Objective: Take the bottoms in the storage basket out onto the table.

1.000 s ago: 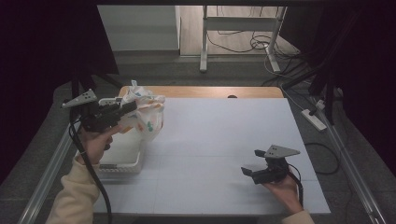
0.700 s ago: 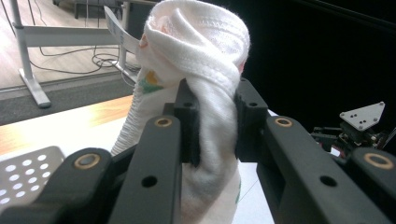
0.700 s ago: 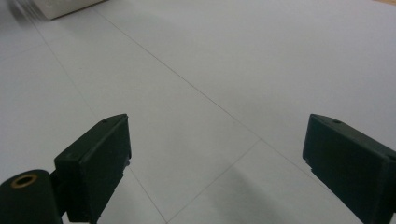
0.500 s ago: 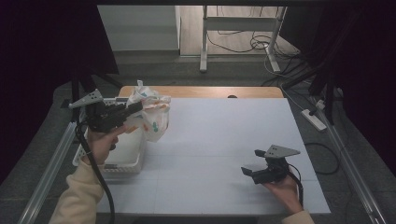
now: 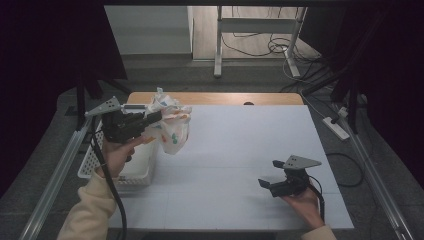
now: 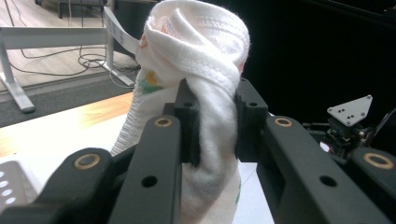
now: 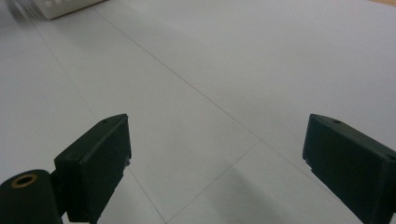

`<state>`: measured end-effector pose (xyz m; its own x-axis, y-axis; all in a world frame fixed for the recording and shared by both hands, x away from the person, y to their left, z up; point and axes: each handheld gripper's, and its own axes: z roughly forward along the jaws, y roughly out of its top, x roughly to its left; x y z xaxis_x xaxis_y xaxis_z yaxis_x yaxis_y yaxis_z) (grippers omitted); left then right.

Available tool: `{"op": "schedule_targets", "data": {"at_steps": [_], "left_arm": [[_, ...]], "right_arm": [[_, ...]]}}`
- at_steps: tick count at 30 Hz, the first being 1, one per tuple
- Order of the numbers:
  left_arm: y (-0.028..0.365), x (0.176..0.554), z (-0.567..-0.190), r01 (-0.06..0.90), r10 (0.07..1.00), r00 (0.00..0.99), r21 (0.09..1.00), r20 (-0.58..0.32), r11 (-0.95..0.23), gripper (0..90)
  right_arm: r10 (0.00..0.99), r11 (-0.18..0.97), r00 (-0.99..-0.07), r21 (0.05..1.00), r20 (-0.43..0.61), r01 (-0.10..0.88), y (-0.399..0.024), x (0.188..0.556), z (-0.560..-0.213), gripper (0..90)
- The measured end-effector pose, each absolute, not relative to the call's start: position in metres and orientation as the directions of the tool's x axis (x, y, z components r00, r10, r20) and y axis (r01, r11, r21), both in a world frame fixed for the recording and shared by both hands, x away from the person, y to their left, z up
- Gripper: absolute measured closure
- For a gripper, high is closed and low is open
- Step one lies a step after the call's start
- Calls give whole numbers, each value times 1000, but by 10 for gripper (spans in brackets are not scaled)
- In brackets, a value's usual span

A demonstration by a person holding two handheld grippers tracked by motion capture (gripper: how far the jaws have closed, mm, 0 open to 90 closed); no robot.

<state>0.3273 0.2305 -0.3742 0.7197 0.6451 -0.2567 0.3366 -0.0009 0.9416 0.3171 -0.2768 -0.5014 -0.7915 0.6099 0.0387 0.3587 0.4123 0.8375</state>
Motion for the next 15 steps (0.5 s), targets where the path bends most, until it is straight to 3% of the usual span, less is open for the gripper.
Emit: {"op": "schedule_targets", "data": {"at_steps": [15], "left_arm": [[208,331,-375,337,613,749,941,-253,-24,754]], "right_arm": [[609,415,-792,836,37,358,-277,317,-502,81]]}}
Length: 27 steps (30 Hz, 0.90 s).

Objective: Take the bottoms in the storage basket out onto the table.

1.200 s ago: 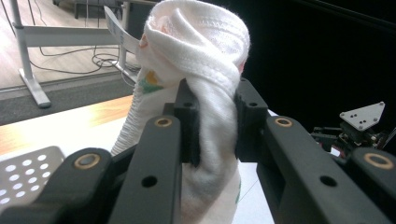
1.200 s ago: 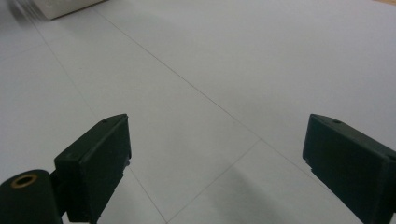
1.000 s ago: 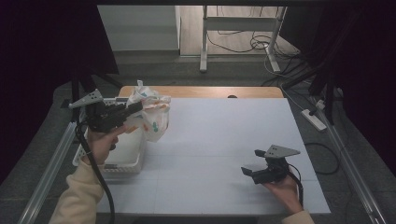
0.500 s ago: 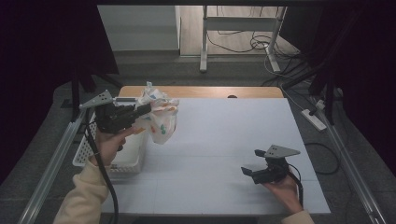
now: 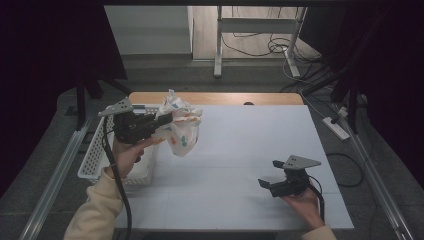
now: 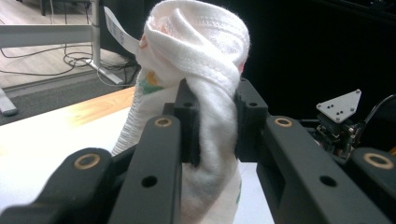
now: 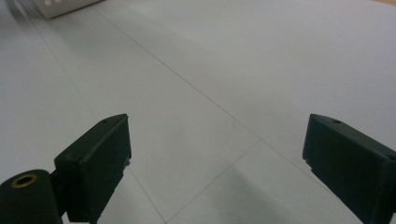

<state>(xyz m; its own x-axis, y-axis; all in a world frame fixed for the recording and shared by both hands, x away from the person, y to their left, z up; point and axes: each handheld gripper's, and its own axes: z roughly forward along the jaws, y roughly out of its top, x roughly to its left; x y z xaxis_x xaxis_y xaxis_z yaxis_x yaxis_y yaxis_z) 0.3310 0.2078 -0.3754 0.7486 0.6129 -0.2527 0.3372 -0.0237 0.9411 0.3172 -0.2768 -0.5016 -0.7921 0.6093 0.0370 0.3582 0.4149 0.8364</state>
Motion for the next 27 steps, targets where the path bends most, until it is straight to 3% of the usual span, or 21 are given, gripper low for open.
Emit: {"op": "schedule_targets", "data": {"at_steps": [27], "left_arm": [[179,335,-381,348,572,781,935,-252,-63,754]], "right_arm": [[612,420,-790,833,33,360,-277,317,-502,81]]}}
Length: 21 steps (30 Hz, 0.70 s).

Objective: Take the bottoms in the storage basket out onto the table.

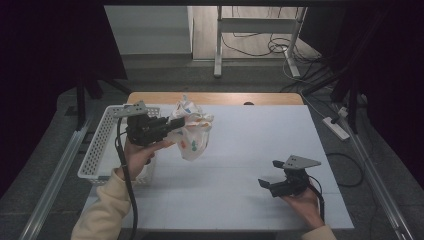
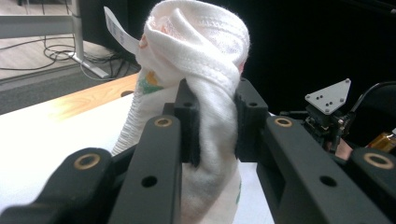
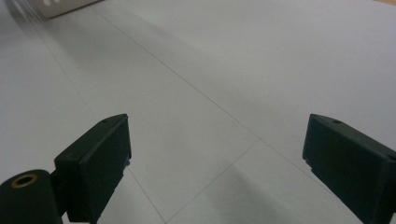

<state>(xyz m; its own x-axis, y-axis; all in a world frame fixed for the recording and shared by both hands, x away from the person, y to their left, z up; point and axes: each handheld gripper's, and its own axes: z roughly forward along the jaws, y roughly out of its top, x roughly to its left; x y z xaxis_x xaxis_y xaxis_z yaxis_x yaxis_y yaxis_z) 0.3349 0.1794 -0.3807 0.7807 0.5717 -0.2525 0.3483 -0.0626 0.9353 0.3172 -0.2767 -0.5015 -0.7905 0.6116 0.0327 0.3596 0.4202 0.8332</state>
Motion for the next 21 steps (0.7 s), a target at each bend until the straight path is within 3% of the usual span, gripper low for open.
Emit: {"op": "schedule_targets", "data": {"at_steps": [21], "left_arm": [[154,339,-386,358,530,805,931,-266,-76,754]], "right_arm": [[611,412,-791,837,40,360,-277,317,-502,81]]}}
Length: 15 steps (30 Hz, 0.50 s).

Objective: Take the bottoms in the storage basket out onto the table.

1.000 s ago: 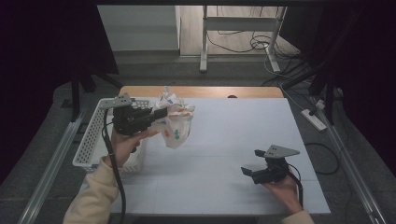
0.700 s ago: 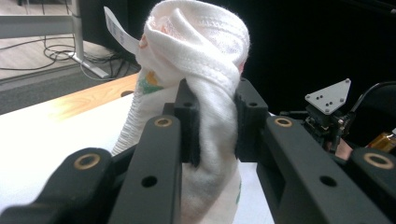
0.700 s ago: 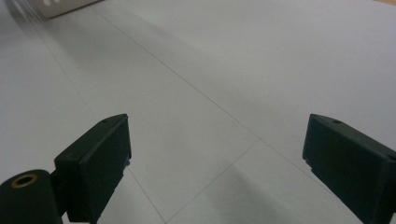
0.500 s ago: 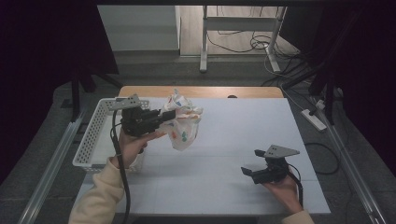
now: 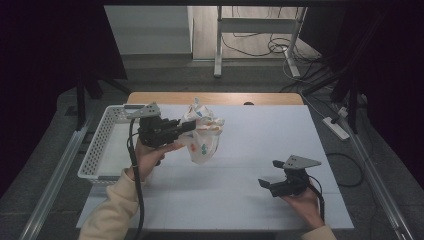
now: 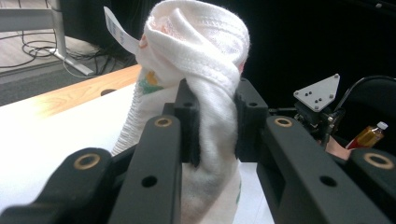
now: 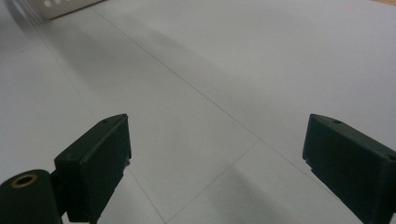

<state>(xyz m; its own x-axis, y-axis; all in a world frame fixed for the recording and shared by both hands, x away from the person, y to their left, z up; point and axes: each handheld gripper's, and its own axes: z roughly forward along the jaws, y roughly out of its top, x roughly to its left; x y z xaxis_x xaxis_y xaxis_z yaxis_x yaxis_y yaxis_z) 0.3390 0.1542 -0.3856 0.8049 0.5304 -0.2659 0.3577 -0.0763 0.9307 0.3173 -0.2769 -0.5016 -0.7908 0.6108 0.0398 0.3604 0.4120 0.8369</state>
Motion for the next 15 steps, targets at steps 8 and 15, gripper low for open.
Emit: {"op": "schedule_targets", "data": {"at_steps": [8,15], "left_arm": [[144,341,-389,362,517,813,928,-267,-90,754],[134,341,-393,368,507,820,923,-266,-110,753]], "right_arm": [[612,410,-790,837,41,361,-277,317,-501,81],[611,413,-790,836,40,362,-277,317,-502,80]]}}
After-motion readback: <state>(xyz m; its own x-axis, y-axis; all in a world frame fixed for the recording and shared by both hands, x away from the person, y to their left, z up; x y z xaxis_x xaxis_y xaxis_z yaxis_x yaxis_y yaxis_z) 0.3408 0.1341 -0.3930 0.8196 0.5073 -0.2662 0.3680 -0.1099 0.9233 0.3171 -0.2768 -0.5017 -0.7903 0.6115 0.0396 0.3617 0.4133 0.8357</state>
